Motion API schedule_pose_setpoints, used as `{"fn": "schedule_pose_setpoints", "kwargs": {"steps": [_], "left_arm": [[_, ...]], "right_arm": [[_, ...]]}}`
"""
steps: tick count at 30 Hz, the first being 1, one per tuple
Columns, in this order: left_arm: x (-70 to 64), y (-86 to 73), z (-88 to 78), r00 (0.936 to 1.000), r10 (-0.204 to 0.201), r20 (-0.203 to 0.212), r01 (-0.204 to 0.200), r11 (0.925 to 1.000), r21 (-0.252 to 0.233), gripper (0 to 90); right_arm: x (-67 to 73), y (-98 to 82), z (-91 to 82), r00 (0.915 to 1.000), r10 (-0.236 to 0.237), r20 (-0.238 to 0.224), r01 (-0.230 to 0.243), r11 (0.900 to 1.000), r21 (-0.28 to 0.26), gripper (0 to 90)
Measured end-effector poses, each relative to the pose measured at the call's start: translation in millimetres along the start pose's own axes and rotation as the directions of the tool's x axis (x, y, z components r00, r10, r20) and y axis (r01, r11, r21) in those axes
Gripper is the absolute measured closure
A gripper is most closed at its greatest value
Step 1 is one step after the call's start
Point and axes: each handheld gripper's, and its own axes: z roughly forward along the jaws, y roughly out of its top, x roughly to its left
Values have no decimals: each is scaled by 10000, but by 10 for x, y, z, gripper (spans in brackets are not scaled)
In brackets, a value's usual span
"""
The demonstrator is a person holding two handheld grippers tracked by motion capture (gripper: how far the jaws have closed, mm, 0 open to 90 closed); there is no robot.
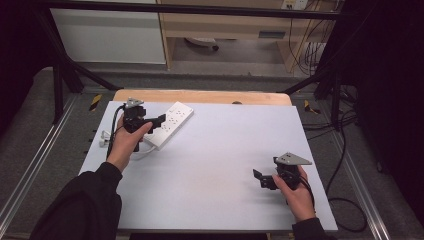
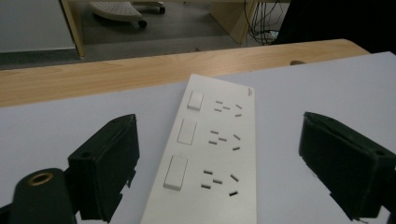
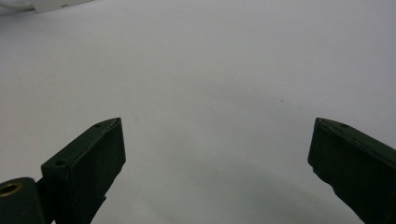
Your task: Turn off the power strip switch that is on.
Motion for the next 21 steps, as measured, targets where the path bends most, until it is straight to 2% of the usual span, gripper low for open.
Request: {"fn": "schedule_pose_setpoints", "kwargs": {"steps": [3, 7, 11, 13, 15, 19, 21], "left_arm": [[21, 23, 43, 9999, -134, -13, 134, 9998, -139, 138], [37, 23, 100, 9997, -224, -74, 222, 9993, -307, 197], [44, 12, 133, 9995, -301, -137, 296, 9990, -348, 336], [57, -8, 169, 9997, -210, -120, 206, 9994, -270, 399], [64, -14, 177, 9997, -231, -97, 228, 9995, -239, 509], [120, -45, 220, 9996, -186, -189, 181, 9995, -249, 632], [152, -61, 234, 9994, -283, -187, 280, 9995, -143, 687]], "right_arm": [[6, 10, -4, 10000, -94, -20, 94, 9999, -103, 45], [11, 11, -3, 9999, -166, -22, 166, 9998, -71, 45], [10, 11, -5, 9999, -163, -6, 163, 9998, -86, 45], [11, 9, -1, 9998, -208, -7, 208, 9998, -52, 45], [11, 8, 3, 9997, -231, 8, 231, 9997, -32, 45], [15, 9, 5, 9997, -237, 31, 237, 9997, -9, 45], [10, 8, 6, 9997, -231, 68, 231, 9997, -5, 45]]}}
